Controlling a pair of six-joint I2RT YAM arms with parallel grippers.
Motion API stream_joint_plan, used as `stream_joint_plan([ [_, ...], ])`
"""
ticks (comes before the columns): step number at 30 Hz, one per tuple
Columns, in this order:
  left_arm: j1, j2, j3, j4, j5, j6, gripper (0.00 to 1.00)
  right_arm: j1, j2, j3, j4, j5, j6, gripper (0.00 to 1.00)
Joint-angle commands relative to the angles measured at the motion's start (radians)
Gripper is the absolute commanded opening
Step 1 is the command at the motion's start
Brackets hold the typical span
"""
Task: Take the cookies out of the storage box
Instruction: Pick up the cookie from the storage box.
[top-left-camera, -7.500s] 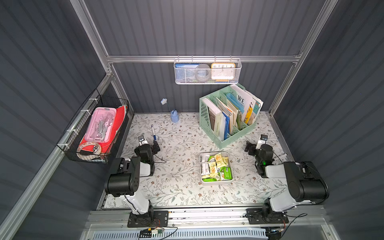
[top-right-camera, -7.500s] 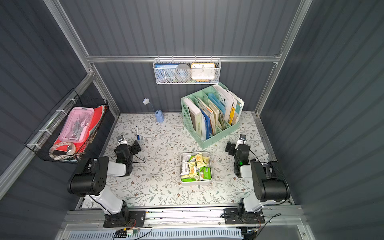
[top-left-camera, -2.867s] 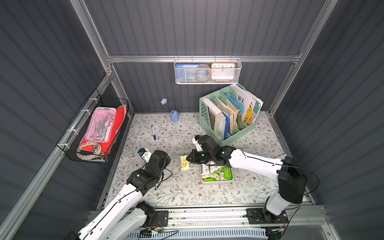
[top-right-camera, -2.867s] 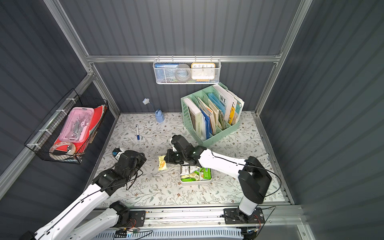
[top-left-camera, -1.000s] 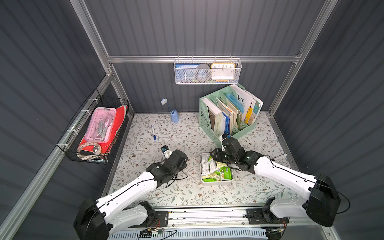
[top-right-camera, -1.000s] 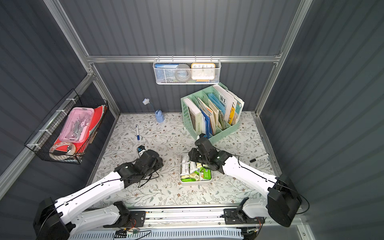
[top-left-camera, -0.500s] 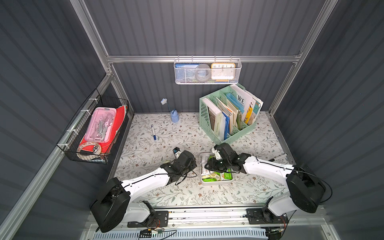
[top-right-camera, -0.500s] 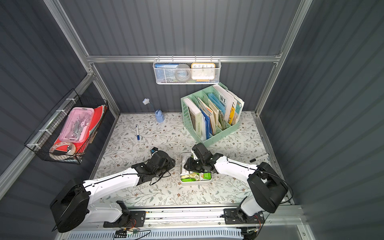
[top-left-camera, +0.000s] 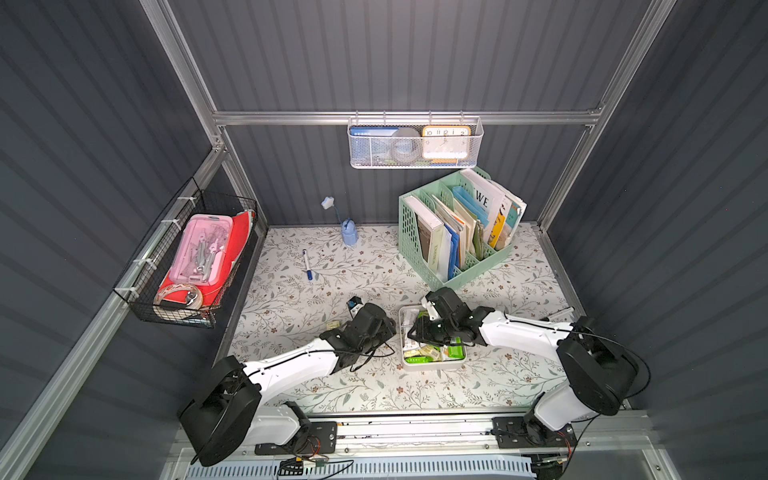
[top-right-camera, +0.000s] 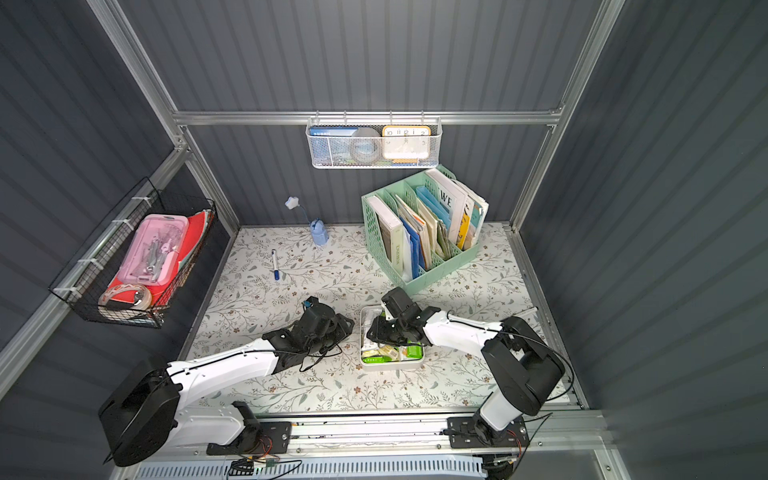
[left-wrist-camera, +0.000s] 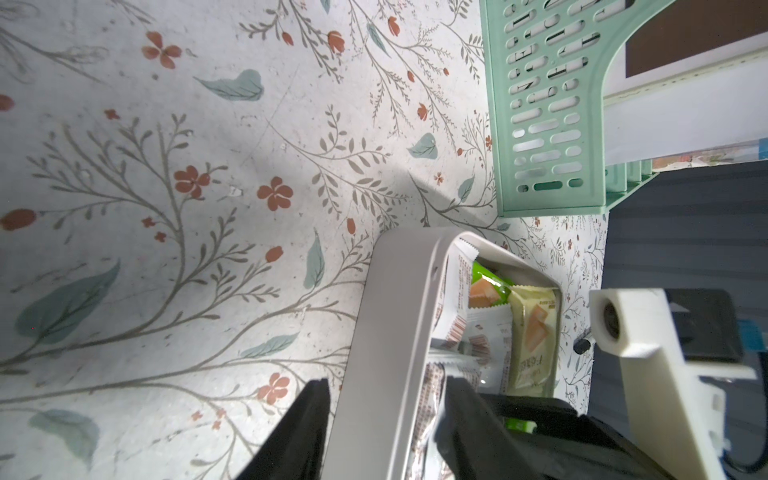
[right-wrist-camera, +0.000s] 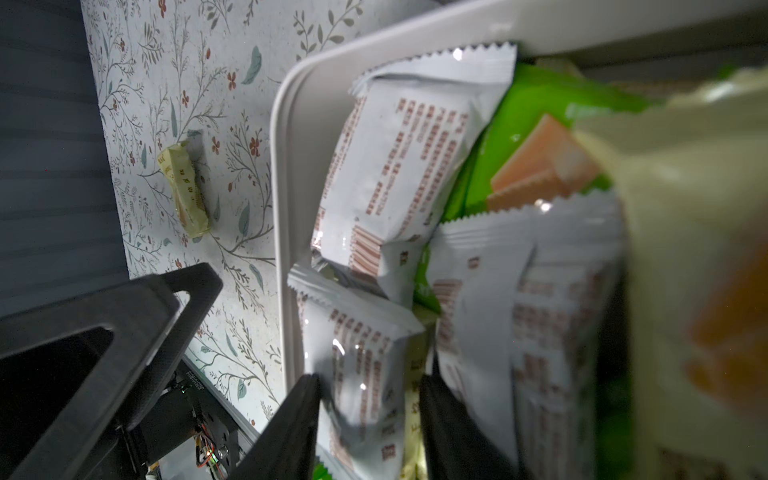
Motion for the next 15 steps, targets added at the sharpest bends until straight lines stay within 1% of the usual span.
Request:
stream_joint_plan([
  [1,-0.002,-0.025,-0.017,-0.011,-0.021,-0.016,0.5,-0.004,0.025,0.009,0.008,-0.004,-0.003,0.44],
  [5,-0.001,-0.039,-0.023,-0.02,-0.039,-0.024,0.5,-0.004,0.034,0.015,0.019,-0.003,0.001,0.41],
  [15,0.0,-0.072,-0.037,-0.049,-0.078,-0.044,0.5,-0.006,0.011,0.018,0.008,0.011,0.006,0.27],
])
